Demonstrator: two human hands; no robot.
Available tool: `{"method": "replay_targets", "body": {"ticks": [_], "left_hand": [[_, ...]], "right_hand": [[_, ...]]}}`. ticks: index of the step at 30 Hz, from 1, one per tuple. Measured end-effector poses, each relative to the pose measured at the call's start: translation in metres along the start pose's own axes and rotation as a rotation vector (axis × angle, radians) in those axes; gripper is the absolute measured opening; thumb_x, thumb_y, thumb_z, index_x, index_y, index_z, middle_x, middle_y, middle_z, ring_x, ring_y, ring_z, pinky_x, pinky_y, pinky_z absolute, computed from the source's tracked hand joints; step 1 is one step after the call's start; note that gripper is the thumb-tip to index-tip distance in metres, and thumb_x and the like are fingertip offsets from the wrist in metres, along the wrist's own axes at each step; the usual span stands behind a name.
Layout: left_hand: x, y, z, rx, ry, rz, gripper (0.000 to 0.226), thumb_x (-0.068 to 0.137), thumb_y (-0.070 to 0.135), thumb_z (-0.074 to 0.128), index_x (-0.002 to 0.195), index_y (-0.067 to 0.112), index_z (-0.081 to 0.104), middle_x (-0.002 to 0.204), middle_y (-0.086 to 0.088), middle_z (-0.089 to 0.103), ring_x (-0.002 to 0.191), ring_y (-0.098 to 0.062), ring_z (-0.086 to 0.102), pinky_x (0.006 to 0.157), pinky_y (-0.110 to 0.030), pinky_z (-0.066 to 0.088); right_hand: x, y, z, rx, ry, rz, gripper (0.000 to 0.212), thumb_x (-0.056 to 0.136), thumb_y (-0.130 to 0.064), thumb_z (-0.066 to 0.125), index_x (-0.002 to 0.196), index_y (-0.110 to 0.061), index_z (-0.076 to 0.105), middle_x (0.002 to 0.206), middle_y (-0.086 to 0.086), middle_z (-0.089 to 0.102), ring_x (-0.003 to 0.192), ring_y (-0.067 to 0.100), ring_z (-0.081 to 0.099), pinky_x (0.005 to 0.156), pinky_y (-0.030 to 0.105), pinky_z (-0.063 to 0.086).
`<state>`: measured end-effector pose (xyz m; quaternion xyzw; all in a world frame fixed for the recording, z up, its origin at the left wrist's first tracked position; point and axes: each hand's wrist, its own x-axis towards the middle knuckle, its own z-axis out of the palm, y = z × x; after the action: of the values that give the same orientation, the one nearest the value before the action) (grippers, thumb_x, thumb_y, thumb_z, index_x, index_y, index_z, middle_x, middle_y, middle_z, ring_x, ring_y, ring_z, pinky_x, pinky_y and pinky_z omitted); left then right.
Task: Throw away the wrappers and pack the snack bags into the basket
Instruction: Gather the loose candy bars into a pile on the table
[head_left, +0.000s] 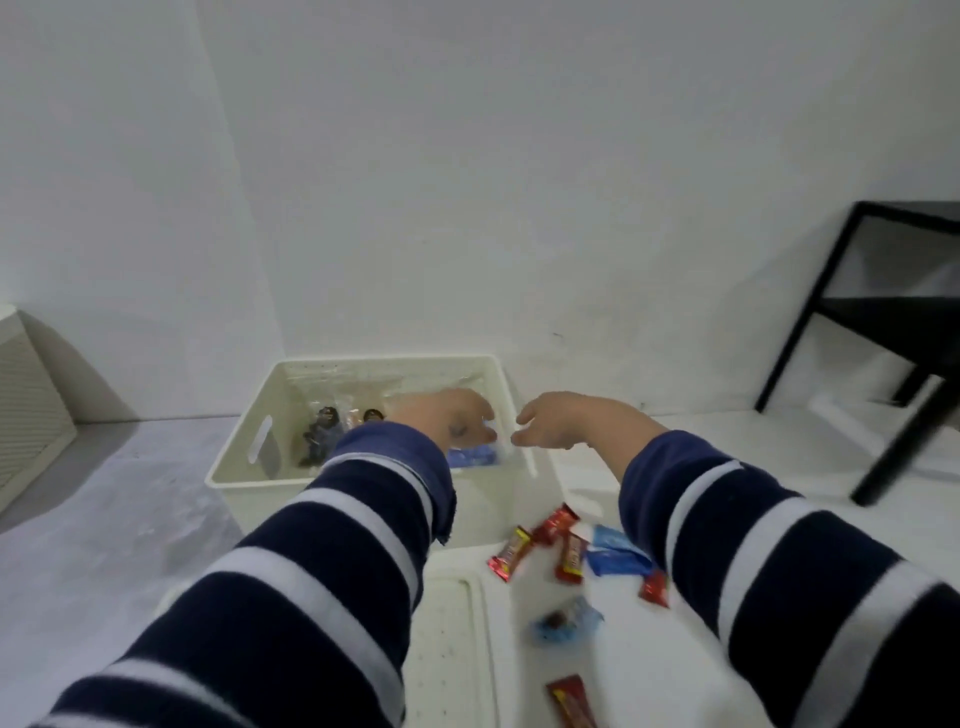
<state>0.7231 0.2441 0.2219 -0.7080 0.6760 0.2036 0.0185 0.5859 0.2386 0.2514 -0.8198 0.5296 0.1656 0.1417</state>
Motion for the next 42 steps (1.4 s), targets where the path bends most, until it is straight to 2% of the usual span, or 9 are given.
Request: {"method": "replay_targets", "body": {"ticks": [4,9,16,22,27,32,35,40,42], "left_hand": [[-0.016,0.066,0.029,0.042,0.008,0.052,0.048,0.095,0.039,0.046,0.140,0.023,0.042,0.147,-0.001,0.038,0.133,-0.022,0.038,0.106,-0.032,0.029],[-0.021,0.124,0.080,0.016,-0.025,0.039,0.046,0.092,0.042,0.050,0.135,0.028,0.046,0.147,0.001,0.038,0.132,-0.023,0.039,0.111,-0.038,0.030],[-0.031,0.151,0.174,-0.040,-0.083,0.060,0.042,0.093,0.034,0.050,0.135,0.023,0.048,0.139,-0.003,0.049,0.121,-0.024,0.050,0.103,-0.035,0.039],[-0.048,0.124,0.254,-0.051,-0.037,-0.068,0.055,0.091,0.044,0.050,0.142,0.033,0.034,0.157,-0.002,0.014,0.142,-0.030,0.018,0.114,-0.050,0.022],[-0.053,0.109,0.304,0.017,0.085,-0.179,0.069,0.093,0.055,0.036,0.149,0.035,0.001,0.158,0.003,-0.013,0.145,-0.032,-0.011,0.114,-0.059,0.006],[-0.048,0.097,0.338,0.045,0.147,-0.182,0.069,0.095,0.054,0.024,0.147,0.033,-0.015,0.157,0.000,-0.020,0.143,-0.032,-0.020,0.114,-0.060,0.003],[-0.032,0.098,0.341,0.033,0.179,-0.157,0.066,0.095,0.055,0.020,0.148,0.034,-0.014,0.157,0.002,-0.019,0.143,-0.029,-0.022,0.114,-0.060,-0.001],[-0.005,0.101,0.329,0.097,0.263,-0.084,0.068,0.086,0.069,0.012,0.147,0.042,0.002,0.158,0.006,-0.013,0.143,-0.029,-0.021,0.107,-0.059,-0.017],[0.009,0.102,0.319,0.053,0.314,-0.043,0.068,0.084,0.070,0.014,0.146,0.043,0.010,0.158,0.006,-0.008,0.144,-0.028,-0.019,0.109,-0.057,-0.015]], "right_hand": [[-0.045,0.066,0.023,0.060,-0.014,0.060,0.055,0.098,-0.041,0.039,0.146,-0.014,0.032,0.147,0.003,0.037,0.124,0.026,0.047,0.081,0.030,0.038],[-0.090,0.141,0.063,0.094,-0.048,0.097,0.053,0.098,-0.039,0.040,0.144,-0.014,0.035,0.145,0.003,0.040,0.122,0.026,0.049,0.080,0.031,0.038],[-0.123,0.223,0.141,0.118,-0.107,0.144,0.048,0.097,-0.037,0.041,0.136,-0.009,0.046,0.142,0.010,0.045,0.128,0.028,0.044,0.103,0.036,0.035],[-0.112,0.275,0.224,0.256,-0.067,0.229,0.058,0.091,-0.053,0.043,0.144,-0.032,0.032,0.149,0.007,0.031,0.135,0.029,0.031,0.110,0.042,0.029],[-0.095,0.298,0.287,0.146,0.040,0.266,0.074,0.087,-0.069,0.030,0.148,-0.040,0.001,0.159,0.005,-0.008,0.145,0.029,-0.008,0.114,0.053,0.008],[-0.072,0.294,0.328,0.083,0.164,0.221,0.069,0.091,-0.065,0.017,0.147,-0.037,-0.012,0.158,0.004,-0.018,0.145,0.027,-0.016,0.112,0.061,0.002],[-0.052,0.280,0.334,0.046,0.225,0.181,0.066,0.091,-0.063,0.015,0.147,-0.038,-0.009,0.158,0.003,-0.016,0.146,0.025,-0.013,0.109,0.066,-0.001],[-0.023,0.254,0.326,0.054,0.304,0.055,0.065,0.090,-0.064,0.019,0.147,-0.040,-0.003,0.159,0.004,-0.006,0.146,0.027,-0.009,0.112,0.061,-0.003],[-0.011,0.247,0.318,0.074,0.335,0.015,0.066,0.089,-0.067,0.019,0.146,-0.042,0.000,0.159,0.002,-0.006,0.146,0.027,-0.011,0.111,0.058,-0.007]]}}
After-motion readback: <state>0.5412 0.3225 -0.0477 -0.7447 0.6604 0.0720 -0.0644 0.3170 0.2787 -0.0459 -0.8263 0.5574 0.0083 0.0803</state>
